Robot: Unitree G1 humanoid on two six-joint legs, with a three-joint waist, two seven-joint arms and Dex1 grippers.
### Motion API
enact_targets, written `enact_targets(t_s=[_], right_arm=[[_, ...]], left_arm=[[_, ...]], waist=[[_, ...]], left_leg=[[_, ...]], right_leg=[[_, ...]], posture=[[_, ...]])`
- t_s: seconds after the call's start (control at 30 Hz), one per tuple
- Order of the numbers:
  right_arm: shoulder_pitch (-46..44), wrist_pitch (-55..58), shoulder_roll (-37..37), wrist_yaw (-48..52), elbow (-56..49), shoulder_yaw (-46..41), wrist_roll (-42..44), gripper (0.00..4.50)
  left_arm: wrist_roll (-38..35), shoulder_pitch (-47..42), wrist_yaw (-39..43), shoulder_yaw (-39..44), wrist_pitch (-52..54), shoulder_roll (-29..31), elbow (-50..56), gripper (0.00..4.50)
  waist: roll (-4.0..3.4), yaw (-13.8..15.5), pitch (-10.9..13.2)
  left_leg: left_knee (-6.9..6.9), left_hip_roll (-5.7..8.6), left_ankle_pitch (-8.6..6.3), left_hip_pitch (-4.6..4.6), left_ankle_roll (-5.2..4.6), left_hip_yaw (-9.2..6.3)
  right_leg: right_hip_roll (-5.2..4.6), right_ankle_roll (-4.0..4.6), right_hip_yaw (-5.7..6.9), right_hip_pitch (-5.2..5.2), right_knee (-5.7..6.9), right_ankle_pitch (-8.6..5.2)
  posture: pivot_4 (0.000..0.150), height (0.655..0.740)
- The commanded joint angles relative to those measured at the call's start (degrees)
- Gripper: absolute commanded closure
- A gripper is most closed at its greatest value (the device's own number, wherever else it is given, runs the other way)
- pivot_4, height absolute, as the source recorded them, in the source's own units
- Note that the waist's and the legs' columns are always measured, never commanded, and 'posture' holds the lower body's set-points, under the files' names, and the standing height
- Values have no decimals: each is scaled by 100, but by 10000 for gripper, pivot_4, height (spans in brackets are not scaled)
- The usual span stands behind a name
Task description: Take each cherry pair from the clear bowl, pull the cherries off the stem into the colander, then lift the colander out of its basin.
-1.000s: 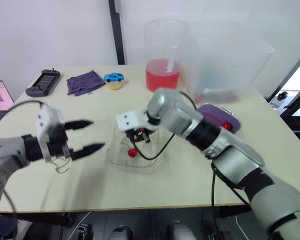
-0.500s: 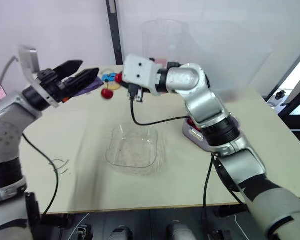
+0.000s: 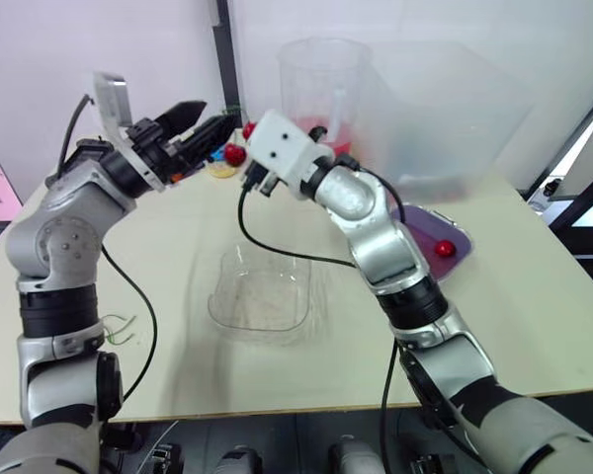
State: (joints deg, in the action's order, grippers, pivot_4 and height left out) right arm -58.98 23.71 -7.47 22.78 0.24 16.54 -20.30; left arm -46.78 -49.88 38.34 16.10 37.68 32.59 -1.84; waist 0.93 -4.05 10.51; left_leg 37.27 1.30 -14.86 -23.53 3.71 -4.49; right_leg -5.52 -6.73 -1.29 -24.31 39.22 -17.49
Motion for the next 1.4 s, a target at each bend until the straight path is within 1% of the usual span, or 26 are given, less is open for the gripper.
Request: enact_targets(t_s=[0.03,0.1,0.27,0.3,0.33,0.37,0.4,0.47,0.77,0.8,0.83,0.87,0.93,0.97,1.13,1.2,1.23,1.3,1.4], right_arm=[[-38,36,50,-220,-418,32,-192,38477],[-22,-9,12,-267,-482,141,-328,38477],[80,-49,75,-275,-655,334,-441,38477],[85,-63,73,-268,-674,344,-445,38505],[88,-77,70,-264,-692,351,-447,38505],[86,-84,67,-258,-703,362,-446,38505],[88,-85,66,-251,-721,373,-444,38505],[84,-87,85,-230,-745,400,-430,38505],[97,-67,85,-193,-810,430,-411,38505],[95,-64,89,-185,-814,434,-407,38505],[88,-70,94,-179,-811,435,-397,38505],[86,-76,96,-169,-810,437,-389,38505],[89,-83,93,-154,-820,434,-381,38505],[92,-88,90,-150,-824,432,-384,38505],[106,-57,112,-97,-833,389,-308,38505],[128,-39,159,-110,-851,292,-209,28575],[133,-32,172,-110,-861,254,-168,25833],[161,-23,96,-32,-898,220,-136,16537],[433,307,-89,312,-1092,-103,242,2362]], left_arm=[[-69,-218,-88,65,80,-59,-25,0],[-28,-269,-105,66,81,-102,-78,0],[-192,-451,-236,146,221,-301,-146,0],[-202,-459,-245,152,241,-328,-141,4134],[-216,-465,-259,158,257,-352,-133,5627],[-252,-471,-280,173,277,-378,-130,10352],[-266,-476,-299,179,281,-401,-122,13273],[-293,-494,-349,214,286,-447,-123,22834],[-421,-502,-410,229,353,-481,-51,22834],[-462,-532,-430,272,348,-501,-81,27037],[-464,-546,-397,267,342,-486,-96,28150],[-472,-553,-378,262,340,-480,-100,31265],[-462,-548,-352,236,325,-472,-81,40956],[-463,-548,-353,234,316,-477,-76,44168],[-491,-560,-369,258,303,-499,-78,44168],[-480,-553,-349,247,301,-490,-80,45000],[-476,-550,-342,245,298,-487,-83,45000],[-444,-567,-298,238,278,-461,-141,45000],[-454,-708,-325,347,194,-476,-366,45000]], waist=[[0,-3,0],[0,-5,0],[0,-14,0],[0,-17,0],[0,-16,0],[0,-14,0],[0,-13,0],[0,-9,0],[0,-9,0],[0,-10,0],[0,-10,0],[0,-9,0],[0,-9,0],[0,-9,0],[0,-9,0],[0,-10,0],[0,-10,0],[0,-9,0],[0,4,0]], left_leg=[[2,1,0,0,0,0],[1,1,0,0,0,0],[0,0,0,0,0,0],[0,0,0,0,0,0],[0,0,0,0,0,0],[0,0,0,0,0,0],[0,0,0,0,0,0],[0,0,0,0,0,0],[1,0,0,0,0,0],[0,0,0,0,0,-1],[0,0,0,1,0,-1],[0,0,0,0,0,-1],[0,0,0,0,0,0],[0,0,0,0,0,-1],[0,0,0,0,0,0],[0,0,0,0,0,0],[0,0,0,0,0,-1],[0,0,0,0,0,-1],[0,0,0,0,0,-1]], right_leg=[[0,0,0,0,0,0],[0,0,0,0,1,0],[0,0,0,-1,0,0],[0,0,0,0,1,0],[0,0,0,0,1,0],[0,0,0,-1,1,0],[0,0,0,0,1,0],[0,0,0,0,1,0],[0,0,0,0,1,0],[0,0,0,0,1,0],[0,0,0,0,1,0],[0,0,0,0,1,0],[0,0,0,0,0,0],[0,0,0,0,0,0],[0,0,0,0,1,0],[0,0,0,0,1,0],[0,0,0,0,1,0],[0,0,0,0,1,0],[0,0,0,0,0,0]], posture=[[1500,7337],[1500,7337],[1500,7337],[1500,7337],[1500,7337],[1500,7337],[1500,7337],[1500,7337],[1500,7337],[1500,7337],[1500,7337],[1500,7337],[1500,7337],[1500,7337],[1500,7337],[1500,7337],[1500,7337],[1500,7337],[1500,7337]])
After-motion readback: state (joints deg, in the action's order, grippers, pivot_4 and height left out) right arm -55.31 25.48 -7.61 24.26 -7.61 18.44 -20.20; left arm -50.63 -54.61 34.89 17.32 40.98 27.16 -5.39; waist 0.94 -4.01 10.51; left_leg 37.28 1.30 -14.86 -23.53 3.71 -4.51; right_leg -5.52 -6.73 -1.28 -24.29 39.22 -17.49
